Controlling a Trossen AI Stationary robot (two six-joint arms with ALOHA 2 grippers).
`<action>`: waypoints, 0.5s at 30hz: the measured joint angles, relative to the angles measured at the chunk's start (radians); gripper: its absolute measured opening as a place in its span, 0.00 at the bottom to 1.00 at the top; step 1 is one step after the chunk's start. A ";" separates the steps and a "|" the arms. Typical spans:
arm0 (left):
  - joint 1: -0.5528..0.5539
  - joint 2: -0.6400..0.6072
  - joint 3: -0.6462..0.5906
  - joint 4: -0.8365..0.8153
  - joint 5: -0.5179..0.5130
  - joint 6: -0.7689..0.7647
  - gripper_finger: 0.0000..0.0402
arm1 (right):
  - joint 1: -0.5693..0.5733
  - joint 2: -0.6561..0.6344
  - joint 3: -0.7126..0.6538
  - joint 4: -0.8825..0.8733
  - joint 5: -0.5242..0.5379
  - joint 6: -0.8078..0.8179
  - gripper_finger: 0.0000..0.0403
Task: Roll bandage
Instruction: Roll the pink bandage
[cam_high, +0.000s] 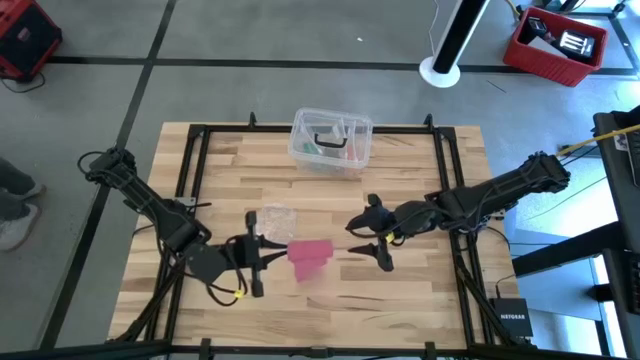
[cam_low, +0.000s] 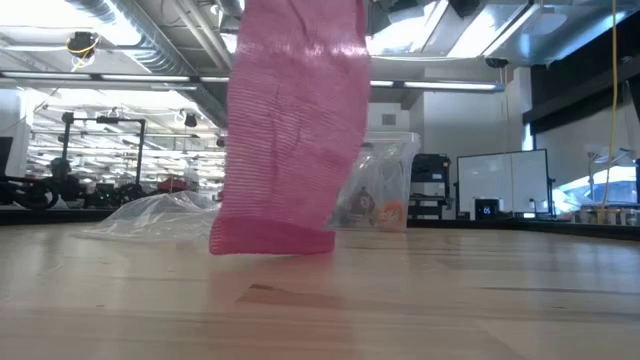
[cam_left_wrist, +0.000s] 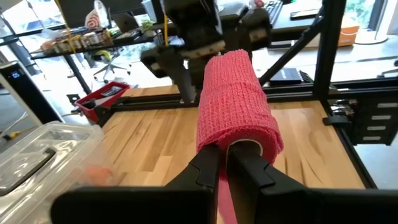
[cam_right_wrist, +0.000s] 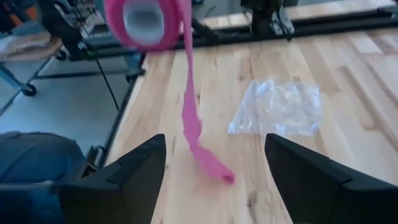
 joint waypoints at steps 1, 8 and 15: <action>0.004 0.000 0.000 0.000 0.000 0.000 0.03 | 0.000 0.000 -0.018 0.011 0.000 0.000 0.69; 0.018 0.017 0.000 0.052 0.000 0.035 0.03 | 0.024 0.011 -0.207 0.364 0.037 -0.008 0.69; 0.062 0.092 0.000 0.184 0.000 0.111 0.03 | 0.090 0.143 -0.257 0.667 0.112 -0.075 0.69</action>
